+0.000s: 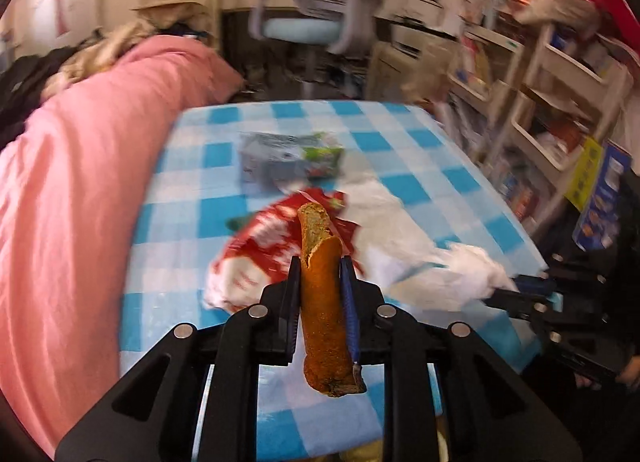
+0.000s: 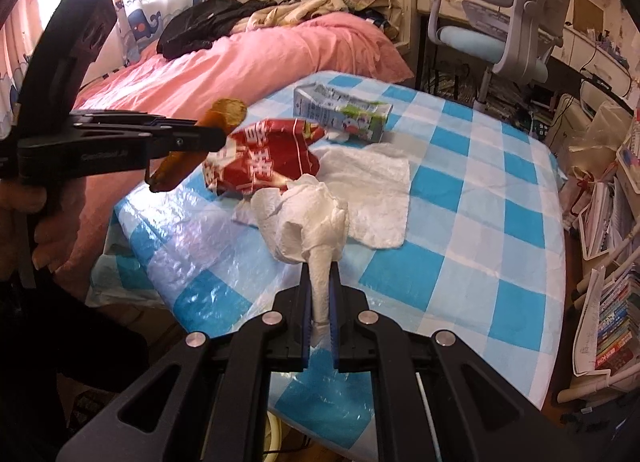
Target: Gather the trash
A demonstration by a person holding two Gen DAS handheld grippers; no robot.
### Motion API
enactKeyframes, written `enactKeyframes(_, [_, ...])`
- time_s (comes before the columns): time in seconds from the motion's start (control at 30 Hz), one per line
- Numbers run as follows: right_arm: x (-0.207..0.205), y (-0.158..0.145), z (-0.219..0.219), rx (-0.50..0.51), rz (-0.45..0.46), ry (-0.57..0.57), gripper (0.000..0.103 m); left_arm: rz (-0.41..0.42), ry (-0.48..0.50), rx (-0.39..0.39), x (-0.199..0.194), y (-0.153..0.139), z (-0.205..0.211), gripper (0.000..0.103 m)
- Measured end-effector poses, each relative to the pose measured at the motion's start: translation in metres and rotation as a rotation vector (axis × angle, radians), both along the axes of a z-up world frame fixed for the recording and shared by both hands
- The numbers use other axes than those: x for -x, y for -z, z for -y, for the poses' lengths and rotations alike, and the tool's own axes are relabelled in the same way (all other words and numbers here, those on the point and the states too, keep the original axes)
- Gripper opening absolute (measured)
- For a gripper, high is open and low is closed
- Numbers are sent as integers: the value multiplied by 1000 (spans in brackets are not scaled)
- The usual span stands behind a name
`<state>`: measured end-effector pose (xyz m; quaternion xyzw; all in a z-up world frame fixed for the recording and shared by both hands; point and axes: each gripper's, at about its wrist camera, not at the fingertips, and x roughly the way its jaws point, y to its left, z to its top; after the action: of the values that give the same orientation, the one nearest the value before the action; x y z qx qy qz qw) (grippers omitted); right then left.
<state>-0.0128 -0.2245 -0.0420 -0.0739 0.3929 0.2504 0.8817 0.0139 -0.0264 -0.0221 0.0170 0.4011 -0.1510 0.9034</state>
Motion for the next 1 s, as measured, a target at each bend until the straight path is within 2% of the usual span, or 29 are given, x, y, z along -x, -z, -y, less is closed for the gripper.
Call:
enactKeyframes(0.23, [5, -12, -8, -36, 69, -20, 8, 31, -68, 24, -6, -9, -7, 18])
enactKeyframes(0.67, [7, -7, -19, -20, 60, -55, 8, 33, -101, 28, -10, -10, -18, 18])
enactKeyframes(0.77, [7, -7, -19, -12, 58, -49, 8, -25, -94, 46, -15, -3, -22, 18])
enactKeyframes(0.83, [6, -6, -18, -7, 52, -41, 8, -125, -84, 80, -23, 11, -26, 19])
enactKeyframes(0.87, [6, -5, -17, -6, 48, -37, 8, -201, -71, 96, -28, 23, -27, 20])
enactKeyframes(0.93, [5, -5, -17, -7, 46, -34, 8, -253, -63, 93, -30, 35, -23, 28])
enactKeyframes(0.97, [6, -6, -16, -9, 46, -35, 8, -254, -59, 63, -30, 39, -18, 31])
enactKeyframes(1.0, [6, -6, -16, -12, 48, -37, 8, -252, -59, 41, -29, 41, -15, 41])
